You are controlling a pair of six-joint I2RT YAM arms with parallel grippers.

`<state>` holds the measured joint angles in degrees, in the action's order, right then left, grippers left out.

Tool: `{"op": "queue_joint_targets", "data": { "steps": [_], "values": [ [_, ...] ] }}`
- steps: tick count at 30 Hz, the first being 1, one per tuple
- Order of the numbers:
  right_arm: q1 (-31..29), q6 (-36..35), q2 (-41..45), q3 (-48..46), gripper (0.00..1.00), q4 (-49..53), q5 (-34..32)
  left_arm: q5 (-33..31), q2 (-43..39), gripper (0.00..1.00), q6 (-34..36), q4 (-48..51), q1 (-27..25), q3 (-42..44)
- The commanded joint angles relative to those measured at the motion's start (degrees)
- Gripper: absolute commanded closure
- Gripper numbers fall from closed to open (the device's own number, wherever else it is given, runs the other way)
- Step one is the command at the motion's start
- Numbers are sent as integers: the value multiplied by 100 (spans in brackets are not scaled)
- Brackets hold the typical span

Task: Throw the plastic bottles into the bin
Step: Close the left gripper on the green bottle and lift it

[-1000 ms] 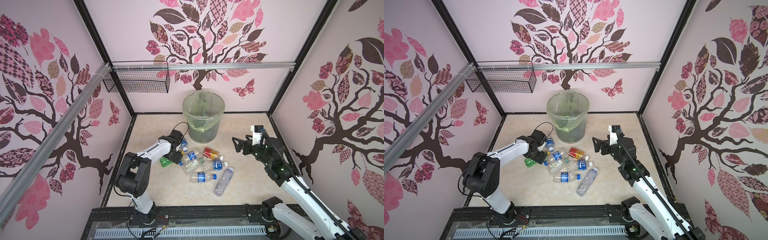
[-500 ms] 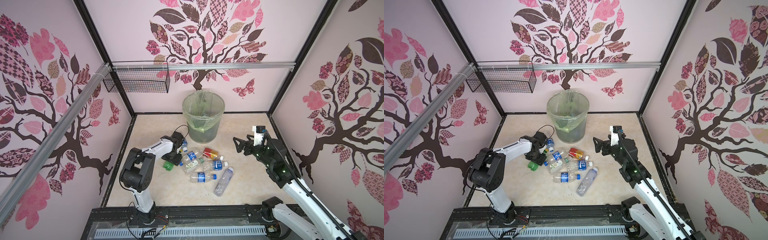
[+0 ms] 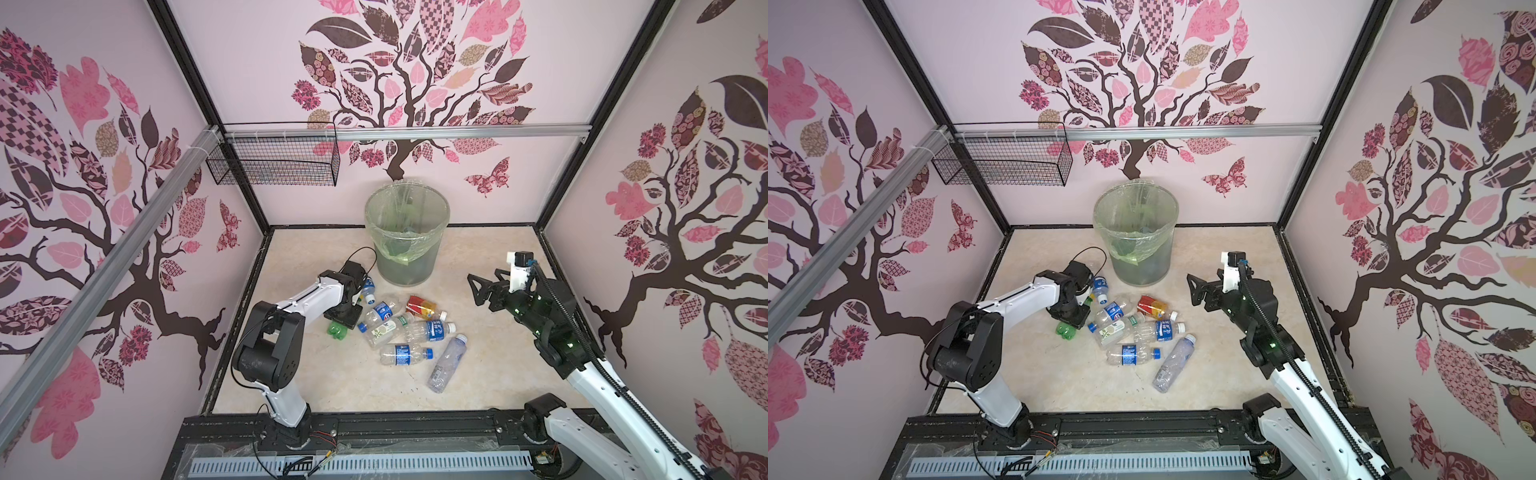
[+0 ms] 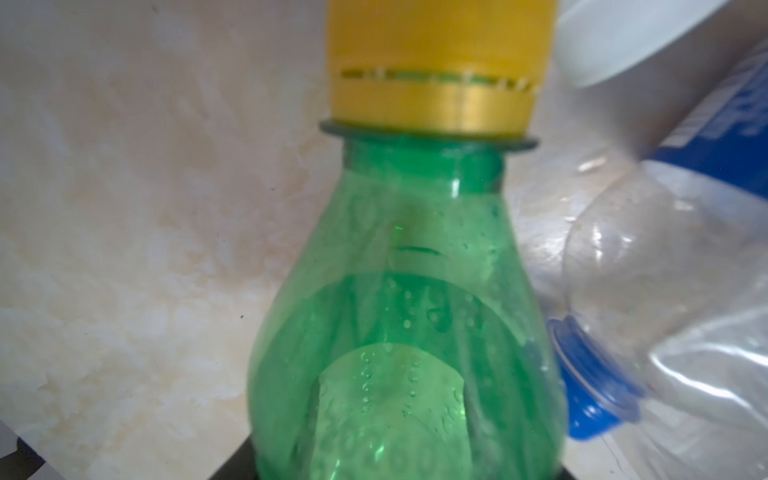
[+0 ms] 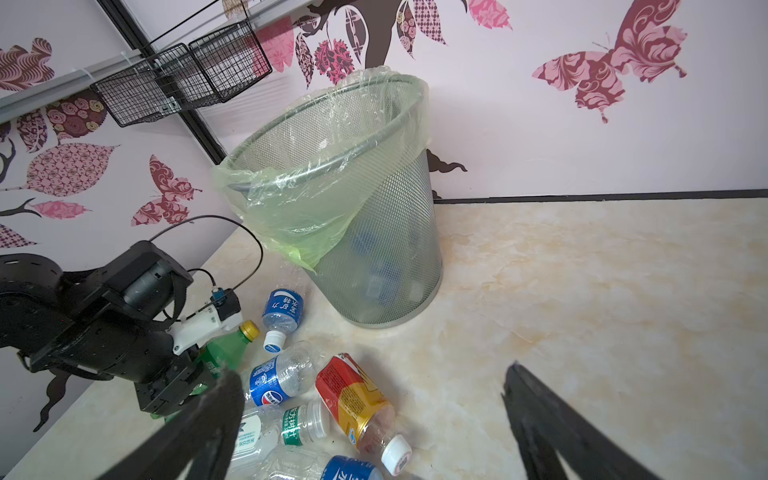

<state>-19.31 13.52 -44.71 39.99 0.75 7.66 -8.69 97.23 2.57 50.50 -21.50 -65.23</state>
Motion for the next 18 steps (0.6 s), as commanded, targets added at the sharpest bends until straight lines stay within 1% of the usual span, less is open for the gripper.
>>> {"op": "queue_joint_targets", "data": {
  "steps": [1,4,8,13,18],
  "values": [
    [15,24,37,37,0,10,26,24,-496,46,-176,14,23,-34],
    [16,88,-121,19,1,-6,-64,184,-1006,45,-255,-98,23,139],
    [17,116,-340,25,2,74,-109,249,-1769,45,-360,-203,23,361],
    [15,134,-432,-35,2,66,-137,510,-3017,44,-496,-707,23,770],
    [15,83,-545,-105,2,29,-161,671,-4157,44,-780,-1137,23,1059]
  ]
}}
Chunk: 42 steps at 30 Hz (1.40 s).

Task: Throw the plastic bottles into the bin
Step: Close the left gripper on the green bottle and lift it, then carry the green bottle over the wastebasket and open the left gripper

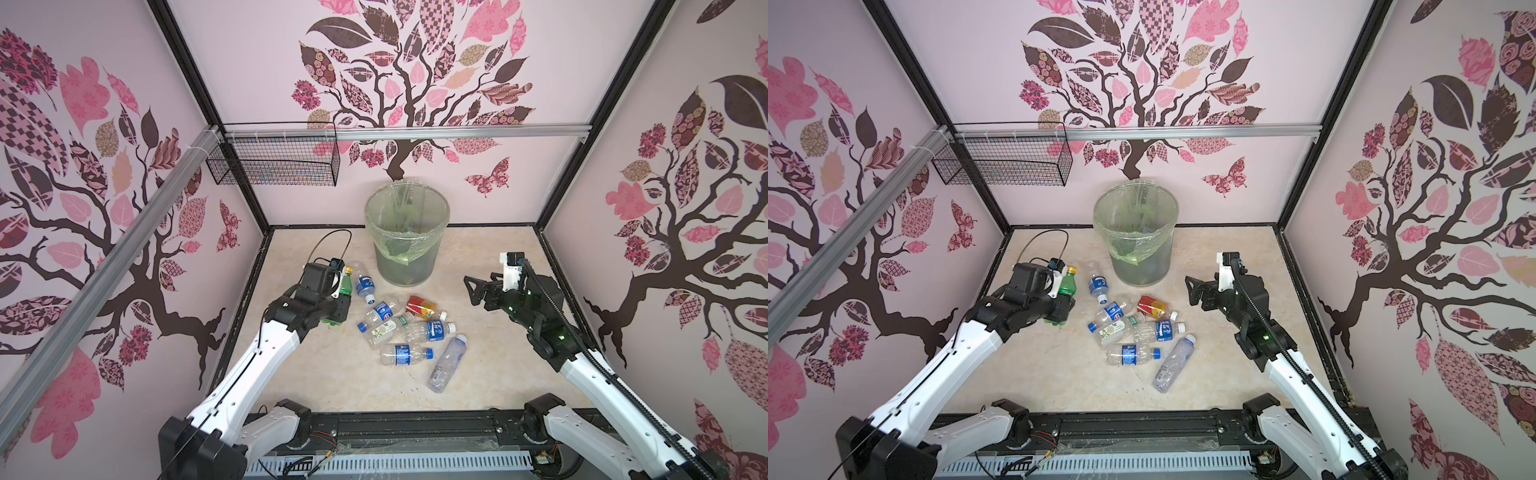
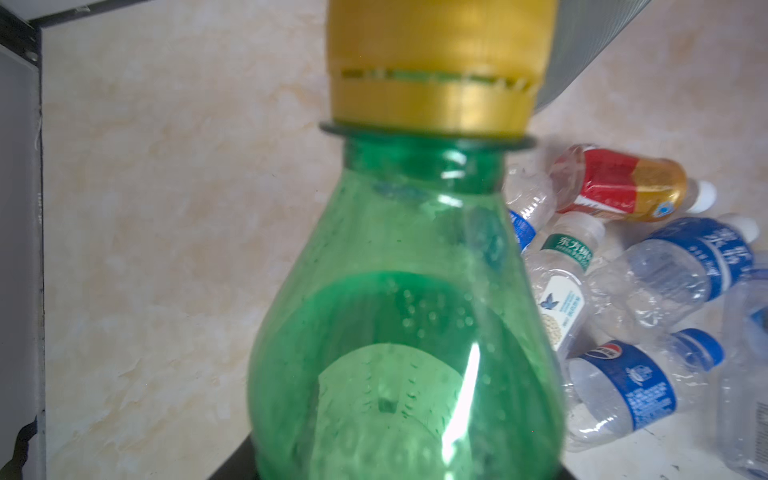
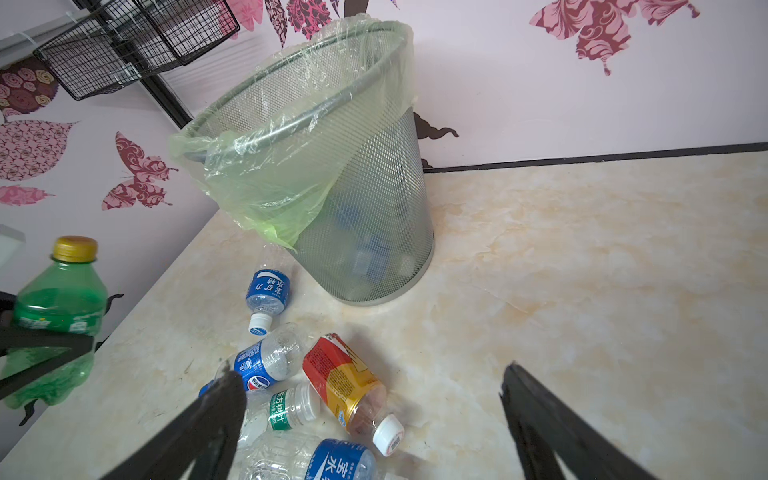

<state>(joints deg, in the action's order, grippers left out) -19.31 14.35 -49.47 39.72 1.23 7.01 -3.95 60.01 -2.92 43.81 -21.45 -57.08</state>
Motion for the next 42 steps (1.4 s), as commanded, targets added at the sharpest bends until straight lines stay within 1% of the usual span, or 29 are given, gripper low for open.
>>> {"op": "queue_joint_targets", "data": {
  "steps": [1,3,7,13,18,21,23,26,29,33,35,36,37,39,40,41,42],
  "values": [
    [16,-9,-103,-89,2,-10,-104,254,-684,44,-264,-586,18,329],
    [15,-6,-174,-105,2,16,-107,340,-1128,43,-295,-781,18,475],
    [17,4,-297,-99,3,17,-44,771,-1854,41,-242,-1059,18,722],
    [15,46,-456,-9,3,43,31,739,-2536,41,-245,-1263,18,981],
    [15,57,-511,30,4,53,39,931,-2773,39,-240,-1363,18,1129],
    [15,65,-529,34,4,50,30,913,-2696,39,-274,-1422,18,1023],
    [15,60,-546,48,4,71,42,950,-2503,39,-295,-1488,18,821],
    [18,56,-542,70,4,130,47,1005,-1977,40,-351,-1663,18,307],
    [20,67,-496,65,4,131,59,1247,-1072,40,-423,-2008,18,-408],
    [15,223,-395,56,4,170,168,1760,688,42,-481,-2342,18,-2098],
    [15,319,-291,-4,4,153,187,2044,1642,41,-536,-2476,18,-3077],
    [15,355,-238,-57,4,128,188,2268,2171,29,-520,-2363,18,-3687],
    [17,380,-215,-93,3,130,213,2500,2766,18,-454,-2047,18,-4301],
    [17,351,-244,-39,3,298,282,2367,3762,15,-490,-1125,18,-5797],
    [15,337,-286,19,3,437,286,2379,4126,15,-407,-698,18,-6329],
    [11,312,-316,63,3,537,290,2311,4294,14,-417,-512,11,-6533],
    [8,286,-343,88,3,652,300,2210,4313,13,-453,-496,10,-6495]
  ]
}}
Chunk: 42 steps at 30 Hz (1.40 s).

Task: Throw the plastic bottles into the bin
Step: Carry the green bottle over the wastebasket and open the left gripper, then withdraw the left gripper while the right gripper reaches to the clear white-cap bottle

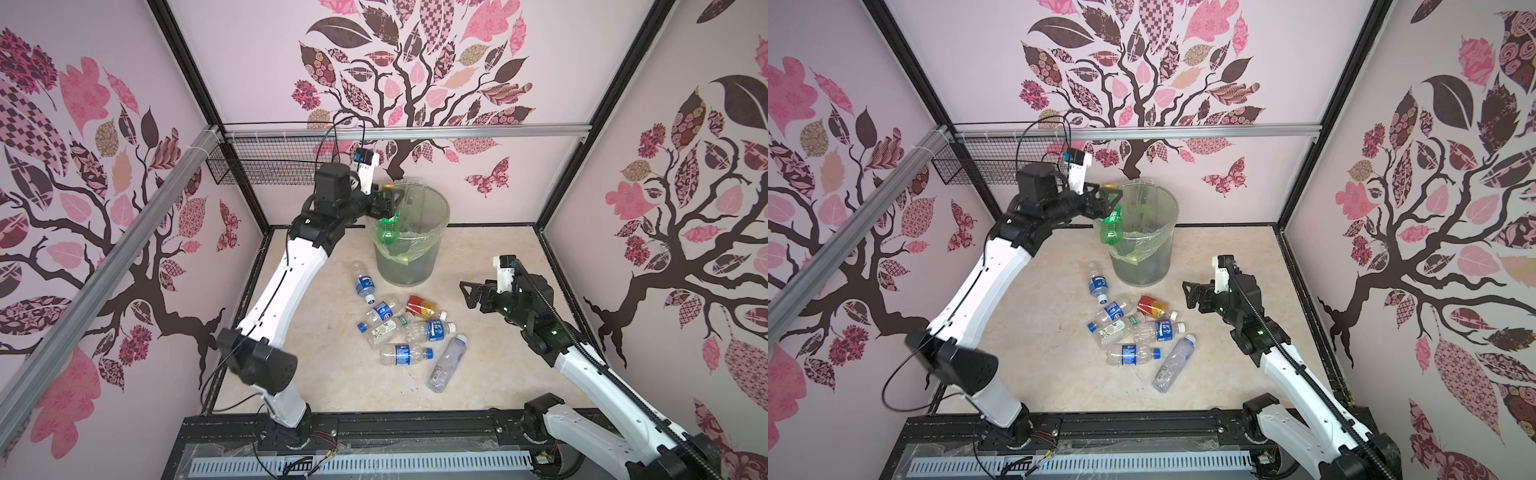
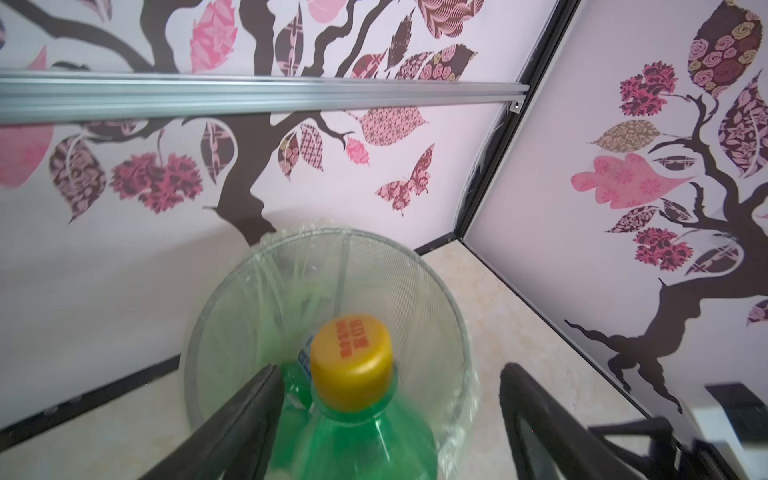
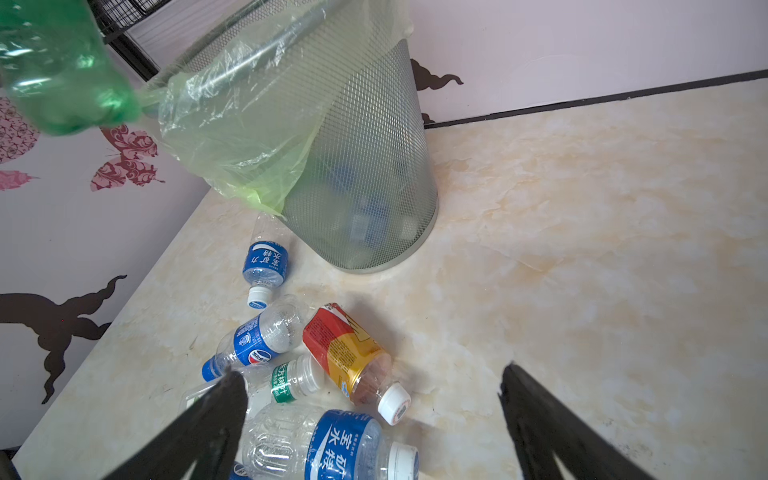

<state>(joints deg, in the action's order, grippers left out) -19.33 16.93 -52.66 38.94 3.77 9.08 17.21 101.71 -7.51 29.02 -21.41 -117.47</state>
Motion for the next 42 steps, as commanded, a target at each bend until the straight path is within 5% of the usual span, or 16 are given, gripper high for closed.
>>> {"op": "queue_joint_targets", "data": {
  "steps": [1,7,13,20,24,26,30,34,42],
  "values": [
    [9,4,-25,167,3,471,108,-11,-8,13,-35,813,5,-196],
    [11,-12,-97,95,3,587,295,-792,-1796,2,39,-174,30,2251],
    [11,143,-326,184,3,615,565,-1668,-3089,2,258,707,49,3299],
    [-9,470,-736,238,6,935,745,-1834,-4467,2,46,1021,58,4813],
    [-538,724,-733,241,10,1526,-468,-2084,-5076,2,-90,1010,58,5611],
    [-971,833,-726,271,8,1844,-1009,-2168,-5275,2,-122,1012,58,5852],
    [-1380,1303,-779,106,7,1918,-902,-2464,-5485,2,-242,1015,58,6109],
    [-2291,1667,-952,5,5,2173,-1864,-2616,-5505,2,-226,964,58,6221],
    [-2693,2283,-1338,-276,7,2042,-1672,-2617,-5618,2,-164,881,58,6503]
  ]
}}
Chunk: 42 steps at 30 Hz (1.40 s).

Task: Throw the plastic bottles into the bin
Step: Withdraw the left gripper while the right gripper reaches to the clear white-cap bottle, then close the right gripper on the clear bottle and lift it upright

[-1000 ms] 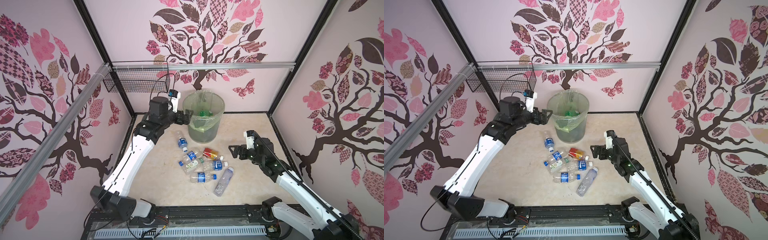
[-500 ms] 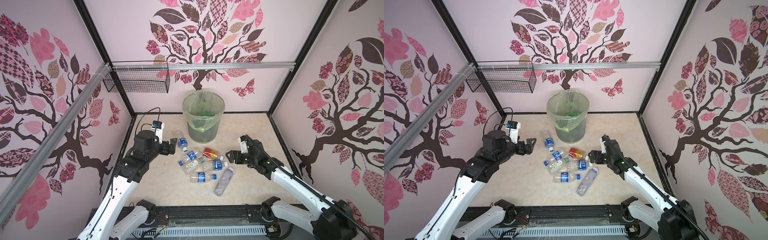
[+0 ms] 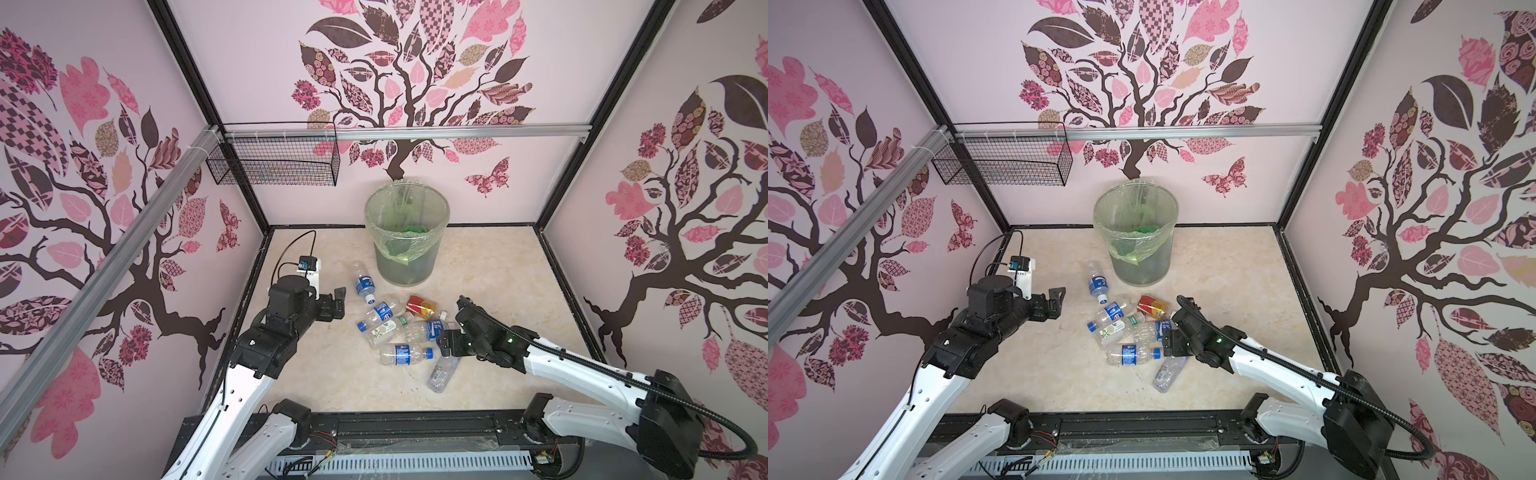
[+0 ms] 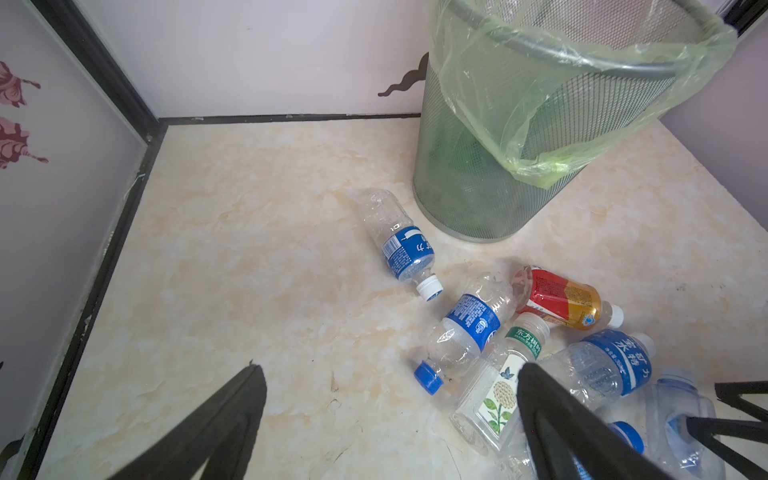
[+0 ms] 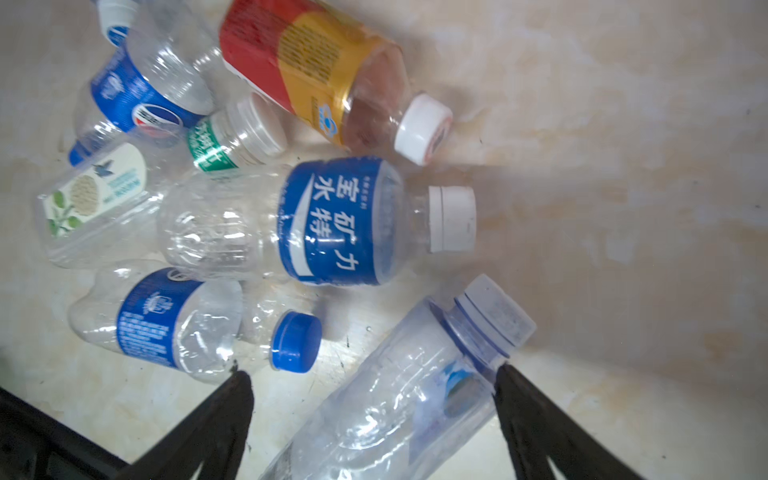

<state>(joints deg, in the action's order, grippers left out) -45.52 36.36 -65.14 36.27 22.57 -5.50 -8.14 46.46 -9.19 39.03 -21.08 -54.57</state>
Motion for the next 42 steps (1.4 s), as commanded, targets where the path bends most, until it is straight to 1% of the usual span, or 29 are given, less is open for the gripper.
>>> {"op": "queue_joint_targets", "data": {
  "steps": [1,5,7,15,20,25,28,33,39,42],
  "values": [
    [-74,379,-93,-30,7,160,-263,-105,-109,2,21,-119,27,237],
    [-80,468,-12,-80,7,222,-544,-142,-158,2,75,-97,34,269],
    [-71,494,21,-124,7,189,-526,-139,-155,2,82,-101,34,277],
    [-72,817,56,-599,8,-49,185,-169,-138,2,210,-126,34,254],
    [-77,890,56,-768,9,-320,356,-118,-98,2,195,-147,34,223],
    [-71,881,-201,-873,20,-740,630,-74,-73,2,180,-108,34,189],
    [-71,890,-313,-958,27,-891,676,-76,-101,2,177,-64,34,166],
    [-71,821,-186,-1106,39,-833,402,-65,-146,2,161,-8,34,210],
    [-71,777,207,-1136,47,-643,111,78,-240,2,126,-111,34,316],
    [-71,633,430,-1029,50,-584,-30,111,-232,2,86,-127,34,321]
  ]
}}
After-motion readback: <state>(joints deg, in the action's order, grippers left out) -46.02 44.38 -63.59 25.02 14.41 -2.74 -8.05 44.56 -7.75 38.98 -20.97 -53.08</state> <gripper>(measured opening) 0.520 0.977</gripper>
